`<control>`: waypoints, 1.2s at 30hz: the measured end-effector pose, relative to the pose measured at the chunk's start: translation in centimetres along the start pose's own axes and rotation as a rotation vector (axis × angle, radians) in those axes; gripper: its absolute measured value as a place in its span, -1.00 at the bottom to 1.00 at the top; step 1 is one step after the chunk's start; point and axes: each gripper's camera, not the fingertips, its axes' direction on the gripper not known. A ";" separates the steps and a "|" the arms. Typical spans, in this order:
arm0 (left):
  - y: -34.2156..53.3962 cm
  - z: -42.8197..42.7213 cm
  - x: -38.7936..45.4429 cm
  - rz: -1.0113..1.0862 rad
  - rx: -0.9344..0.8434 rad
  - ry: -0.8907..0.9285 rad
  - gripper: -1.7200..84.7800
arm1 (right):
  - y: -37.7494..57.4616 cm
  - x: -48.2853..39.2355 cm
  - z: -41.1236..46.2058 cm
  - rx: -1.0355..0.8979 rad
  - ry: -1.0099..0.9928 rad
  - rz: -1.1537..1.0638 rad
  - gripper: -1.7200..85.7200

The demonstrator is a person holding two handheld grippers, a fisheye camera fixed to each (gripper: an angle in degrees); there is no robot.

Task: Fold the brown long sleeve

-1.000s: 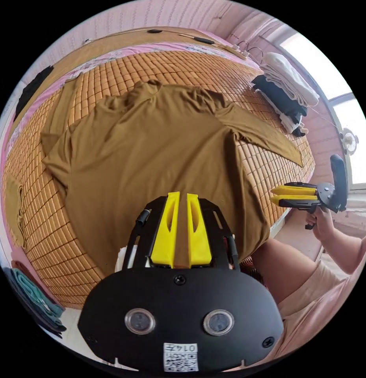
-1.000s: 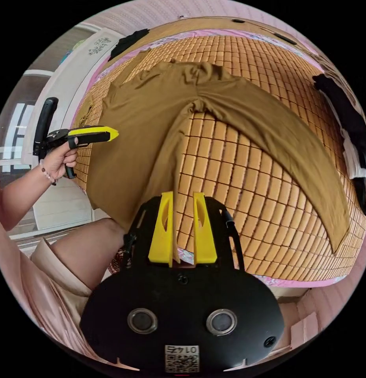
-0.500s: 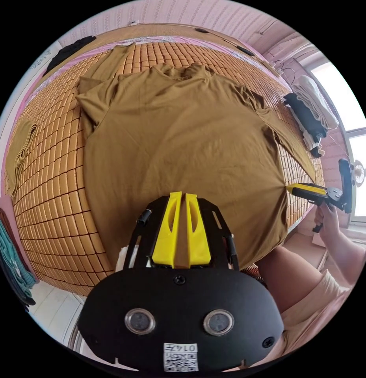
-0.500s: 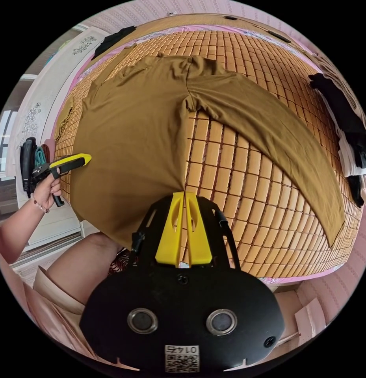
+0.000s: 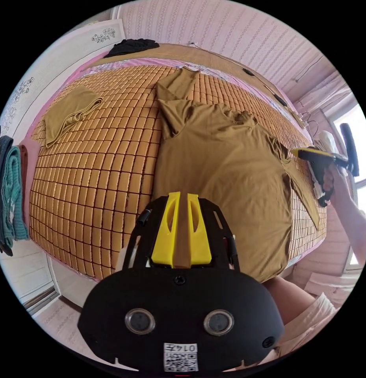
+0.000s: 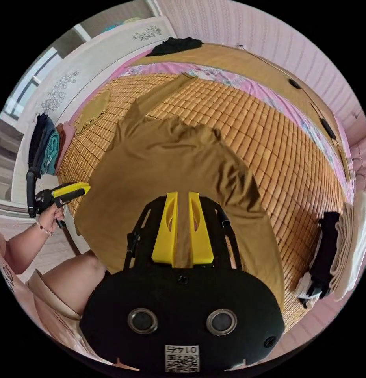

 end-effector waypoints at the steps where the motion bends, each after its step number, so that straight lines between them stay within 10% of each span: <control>1: 0.7 0.0 -0.9 -0.015 0.010 -0.012 -0.90 | -4.0 -1.2 1.1 0.039 -0.025 -0.074 -0.83; 10: 4.9 1.4 -5.6 -0.059 0.005 0.018 -0.88 | -28.8 -12.7 14.6 0.038 -0.105 -0.333 -0.66; 16: 6.6 0.9 -7.7 -0.069 0.020 0.059 -0.88 | -33.4 -14.0 23.1 -0.098 0.014 -0.317 -0.91; 27: 9.9 -1.7 -9.8 -0.063 0.056 0.114 -0.84 | -26.5 -18.4 13.2 0.006 -0.698 -1.091 -0.95; 36: 15.5 -8.3 -16.4 -0.203 0.082 0.053 -0.85 | -27.0 -16.2 24.6 -0.148 -0.322 -0.903 -0.74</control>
